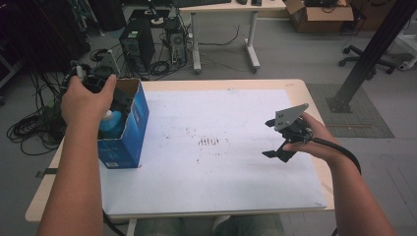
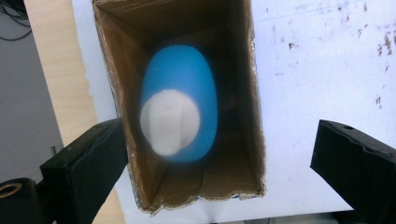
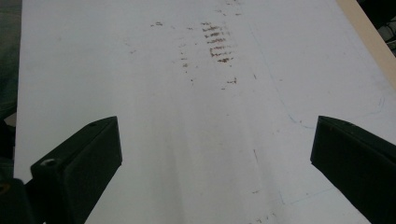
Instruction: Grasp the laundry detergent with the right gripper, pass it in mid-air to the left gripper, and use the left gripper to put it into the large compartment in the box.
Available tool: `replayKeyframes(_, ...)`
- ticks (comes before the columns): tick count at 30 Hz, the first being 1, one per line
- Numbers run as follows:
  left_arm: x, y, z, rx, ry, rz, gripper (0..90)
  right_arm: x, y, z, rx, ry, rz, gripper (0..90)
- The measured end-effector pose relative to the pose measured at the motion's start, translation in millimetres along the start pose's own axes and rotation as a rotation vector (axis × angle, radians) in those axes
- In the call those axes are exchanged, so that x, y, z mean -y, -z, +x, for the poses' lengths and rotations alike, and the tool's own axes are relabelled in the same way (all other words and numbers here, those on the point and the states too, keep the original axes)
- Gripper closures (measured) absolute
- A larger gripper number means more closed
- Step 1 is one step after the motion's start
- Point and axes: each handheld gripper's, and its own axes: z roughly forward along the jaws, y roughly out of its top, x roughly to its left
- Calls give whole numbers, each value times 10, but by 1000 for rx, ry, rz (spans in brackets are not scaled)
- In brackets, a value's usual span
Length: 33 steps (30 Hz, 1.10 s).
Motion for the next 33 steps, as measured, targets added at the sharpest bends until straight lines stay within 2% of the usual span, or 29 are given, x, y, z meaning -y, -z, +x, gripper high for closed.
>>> replayKeyframes(9,-11,25,-134,-23,-73,9,42,19,43,6,6,-2,1,22)
replayKeyframes(18,-56,129,-387,-24,-215,-5,43,19,89,10,13,0,0,22)
replayKeyframes(22,-67,207,-523,24,-303,-12,44,22,106,16,15,2,5,22)
replayKeyframes(24,-70,262,-585,30,-351,-16,43,22,116,21,14,2,7,22)
replayKeyframes(28,-75,332,-666,57,-413,-27,44,14,123,28,14,4,10,22)
replayKeyframes(33,-76,392,-748,115,-494,-39,43,-18,109,48,7,15,11,22)
